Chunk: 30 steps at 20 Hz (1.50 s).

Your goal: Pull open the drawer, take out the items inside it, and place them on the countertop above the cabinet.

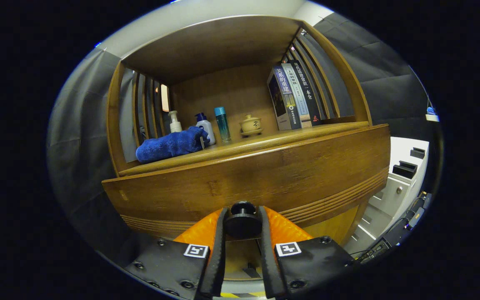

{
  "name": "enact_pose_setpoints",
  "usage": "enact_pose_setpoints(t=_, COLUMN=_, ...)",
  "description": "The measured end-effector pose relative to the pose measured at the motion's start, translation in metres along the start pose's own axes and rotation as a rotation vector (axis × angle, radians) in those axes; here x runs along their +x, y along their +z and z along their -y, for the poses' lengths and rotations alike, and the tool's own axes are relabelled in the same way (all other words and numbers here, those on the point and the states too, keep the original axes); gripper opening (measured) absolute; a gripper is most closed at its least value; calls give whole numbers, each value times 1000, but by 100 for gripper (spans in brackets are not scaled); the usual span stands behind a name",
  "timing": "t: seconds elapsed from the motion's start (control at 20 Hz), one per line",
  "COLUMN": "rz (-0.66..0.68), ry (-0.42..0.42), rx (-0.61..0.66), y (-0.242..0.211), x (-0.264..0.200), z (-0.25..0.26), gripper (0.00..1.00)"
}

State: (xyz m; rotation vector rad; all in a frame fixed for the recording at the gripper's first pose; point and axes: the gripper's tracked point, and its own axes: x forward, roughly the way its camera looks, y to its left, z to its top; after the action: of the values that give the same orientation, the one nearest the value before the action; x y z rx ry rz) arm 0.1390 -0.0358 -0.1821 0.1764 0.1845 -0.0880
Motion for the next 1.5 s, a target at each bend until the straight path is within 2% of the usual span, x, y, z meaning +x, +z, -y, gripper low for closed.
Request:
enact_pose_setpoints(t=0.2, rz=-12, ry=15, rx=-43, y=-2, x=-21, z=-2, gripper=45)
enact_pose_setpoints(t=0.5, rz=-9, ry=-16, rx=-37, y=-7, x=-58, z=-2, gripper=45)
enact_pose_setpoints(t=0.75, rz=-40, ry=-9, rx=-33, y=-14, x=-80, z=-3, gripper=45)
enact_pose_setpoints(t=1.05, rz=-59, ry=-14, rx=-96, y=-19, x=-109, z=-6, gripper=45)
enact_pose_setpoints(t=1.5, rz=-96, ry=8, rx=-96, y=-27, x=-134, z=-9, gripper=45)
